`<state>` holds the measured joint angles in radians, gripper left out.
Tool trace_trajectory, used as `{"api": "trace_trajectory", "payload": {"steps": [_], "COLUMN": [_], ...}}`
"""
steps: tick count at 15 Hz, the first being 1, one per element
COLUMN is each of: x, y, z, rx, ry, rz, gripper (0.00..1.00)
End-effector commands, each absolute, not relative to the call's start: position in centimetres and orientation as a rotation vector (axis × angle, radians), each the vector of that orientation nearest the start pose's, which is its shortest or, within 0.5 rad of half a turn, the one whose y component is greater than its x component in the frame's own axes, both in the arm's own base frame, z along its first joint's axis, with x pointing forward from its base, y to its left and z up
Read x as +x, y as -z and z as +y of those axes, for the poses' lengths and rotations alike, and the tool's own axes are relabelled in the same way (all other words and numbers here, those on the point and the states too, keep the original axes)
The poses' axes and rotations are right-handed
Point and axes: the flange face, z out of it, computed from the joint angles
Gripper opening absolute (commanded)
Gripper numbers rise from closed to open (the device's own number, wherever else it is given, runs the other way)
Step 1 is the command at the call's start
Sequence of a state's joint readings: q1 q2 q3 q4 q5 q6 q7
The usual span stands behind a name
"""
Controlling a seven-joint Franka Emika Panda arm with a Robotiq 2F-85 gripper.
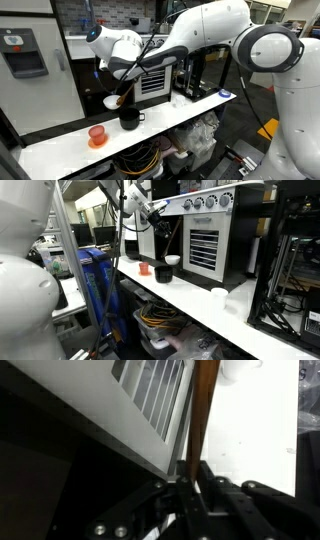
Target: Pour the contents in the white mug into the black mug, use the wooden spoon to stir the contents in the black mug
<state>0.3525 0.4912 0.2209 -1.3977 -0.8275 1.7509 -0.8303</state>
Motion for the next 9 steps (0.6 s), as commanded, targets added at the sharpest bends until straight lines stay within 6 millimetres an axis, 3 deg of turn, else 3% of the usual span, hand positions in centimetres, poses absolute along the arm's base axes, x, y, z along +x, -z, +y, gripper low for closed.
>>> {"api": "trace_trajectory", "payload": {"steps": [1, 9], "x": [62.2, 59.4], "y": [-46.3, -51.0], "z": [29.0, 27.5], "rx": [1.782, 2.025], "ry": [0.234, 0.088], "rz": [1.812, 1.802], "gripper": [0.04, 0.04]}}
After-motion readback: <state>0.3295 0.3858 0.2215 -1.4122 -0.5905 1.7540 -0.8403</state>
